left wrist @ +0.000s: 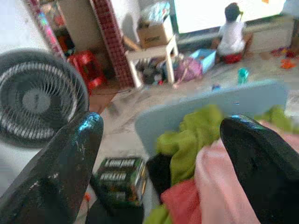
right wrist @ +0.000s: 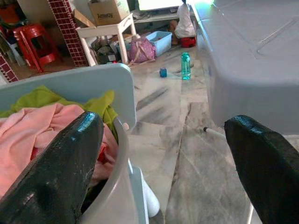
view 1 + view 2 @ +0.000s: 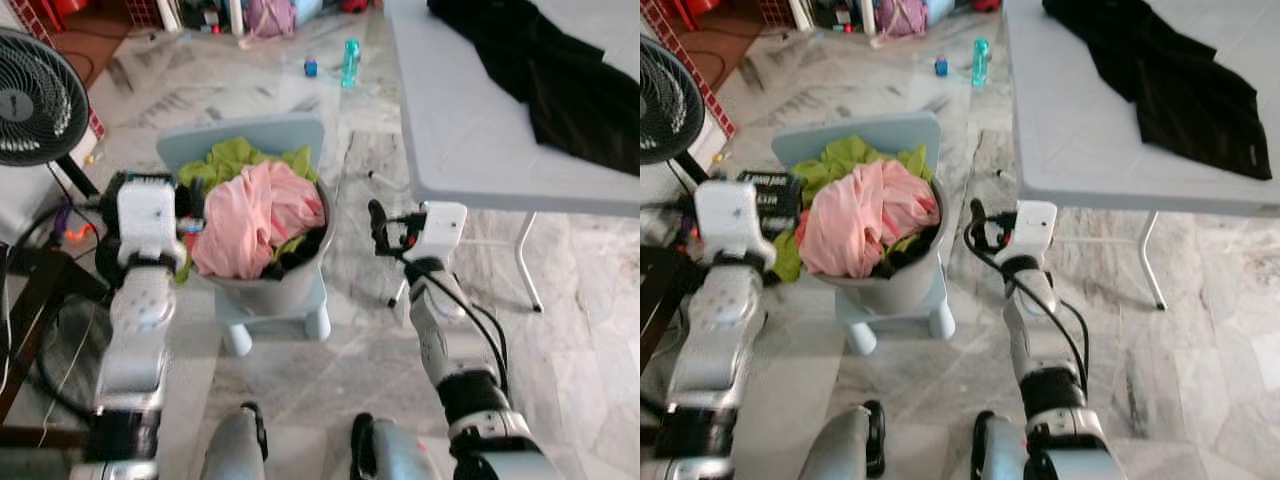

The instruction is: Hang hanger

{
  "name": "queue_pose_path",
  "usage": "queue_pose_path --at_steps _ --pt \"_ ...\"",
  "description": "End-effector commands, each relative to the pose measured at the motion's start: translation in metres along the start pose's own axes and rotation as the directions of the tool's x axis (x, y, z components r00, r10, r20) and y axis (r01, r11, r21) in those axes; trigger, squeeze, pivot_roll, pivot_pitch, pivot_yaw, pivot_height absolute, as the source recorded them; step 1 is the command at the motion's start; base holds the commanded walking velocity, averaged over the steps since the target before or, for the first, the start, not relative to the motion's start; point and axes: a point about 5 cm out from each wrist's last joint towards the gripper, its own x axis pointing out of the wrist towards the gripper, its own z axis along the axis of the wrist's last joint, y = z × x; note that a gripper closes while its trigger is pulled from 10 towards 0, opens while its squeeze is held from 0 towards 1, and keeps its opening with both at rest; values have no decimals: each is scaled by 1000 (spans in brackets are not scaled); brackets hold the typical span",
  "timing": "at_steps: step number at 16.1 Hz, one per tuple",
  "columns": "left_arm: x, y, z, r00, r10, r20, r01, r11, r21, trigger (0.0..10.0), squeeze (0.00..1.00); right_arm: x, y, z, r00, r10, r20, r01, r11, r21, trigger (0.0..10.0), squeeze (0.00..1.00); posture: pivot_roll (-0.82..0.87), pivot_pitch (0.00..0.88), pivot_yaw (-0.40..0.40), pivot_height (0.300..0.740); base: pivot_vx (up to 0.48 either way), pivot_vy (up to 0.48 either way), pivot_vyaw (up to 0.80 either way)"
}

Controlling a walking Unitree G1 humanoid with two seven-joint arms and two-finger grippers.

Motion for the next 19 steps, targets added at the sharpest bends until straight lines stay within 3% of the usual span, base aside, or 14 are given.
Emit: queue_pose_path --at_steps 1,5,7,9,10,12,15,19 --pt "-3 2 1 1000 14 -5 -14 1000 1 10000 0 -4 -2 -5 1000 -9 -11 9 1000 7 10000 0 217 231 -22 740 0 0 0" --pt "-19 -3 -7 999 25 -41 -25 1000 -6 10000 0 -12 1 -24 997 3 -73 -1 1000 29 10000 0 234 225 -61 740 0 0 0" --pt "-22 -16 -10 998 54 -37 -56 997 -45 10000 0 -2 2 -11 994 89 -68 -91 995 -37 10000 0 202 193 -197 740 0 0 0" --pt "-21 -23 -14 993 109 -46 -112 991 -67 10000 0 7 -4 -1 982 172 -74 -180 978 -110 10000 0 195 185 -270 740 0 0 0" --pt "-24 -23 -18 988 138 -63 -143 987 -80 10000 0 10 -10 2 984 162 -78 -171 977 -130 10000 0 185 180 -287 740 0 0 0" --pt "-23 -41 -27 985 134 -109 -147 982 -123 10000 0 12 -35 15 998 52 -32 -56 989 -135 10000 0 93 142 -240 740 0 0 0" --pt "2 -79 -22 995 -78 -66 71 991 -111 10000 0 -17 -66 20 989 -135 60 142 983 -117 10000 0 -63 105 -79 740 0 0 0" --pt "9 -84 -21 987 -146 -64 141 986 -86 10000 0 -30 -66 19 977 -192 93 199 977 -71 10000 0 -84 132 31 740 0 0 0"
